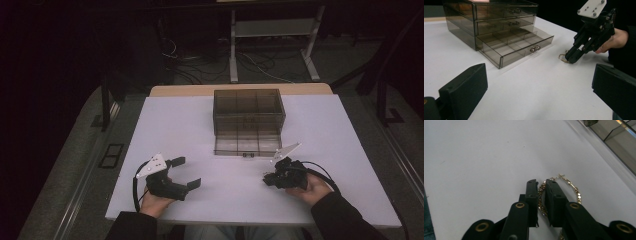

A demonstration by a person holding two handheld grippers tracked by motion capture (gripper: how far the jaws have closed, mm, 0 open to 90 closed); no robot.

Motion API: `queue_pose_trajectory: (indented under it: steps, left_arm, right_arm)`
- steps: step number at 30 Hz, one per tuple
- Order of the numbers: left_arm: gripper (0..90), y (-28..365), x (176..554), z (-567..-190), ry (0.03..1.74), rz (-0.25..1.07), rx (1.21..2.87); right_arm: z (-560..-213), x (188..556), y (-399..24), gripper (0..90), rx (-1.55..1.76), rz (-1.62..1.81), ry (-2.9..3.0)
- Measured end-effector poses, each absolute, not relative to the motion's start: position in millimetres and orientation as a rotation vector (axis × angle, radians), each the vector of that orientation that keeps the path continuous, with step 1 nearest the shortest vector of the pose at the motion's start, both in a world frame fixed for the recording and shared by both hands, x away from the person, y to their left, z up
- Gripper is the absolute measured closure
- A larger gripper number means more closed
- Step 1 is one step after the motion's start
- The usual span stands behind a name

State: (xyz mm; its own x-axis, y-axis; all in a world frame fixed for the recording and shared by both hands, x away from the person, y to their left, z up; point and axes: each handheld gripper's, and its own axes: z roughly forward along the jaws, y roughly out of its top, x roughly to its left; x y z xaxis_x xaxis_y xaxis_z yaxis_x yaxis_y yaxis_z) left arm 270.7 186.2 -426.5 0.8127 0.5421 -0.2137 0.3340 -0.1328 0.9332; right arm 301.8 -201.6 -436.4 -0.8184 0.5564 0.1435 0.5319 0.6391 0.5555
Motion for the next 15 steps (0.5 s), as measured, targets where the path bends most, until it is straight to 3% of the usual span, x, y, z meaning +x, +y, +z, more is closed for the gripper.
queue_pose_trajectory:
  steps: [15]
  left_arm:
    - [0.0, 186.3, 270.8, -426.5, 0.682, 0.205, 1.737]
  right_arm:
    - [-436.2, 303.4, -201.8, 85.0, 0.948, 0.926, 2.818]
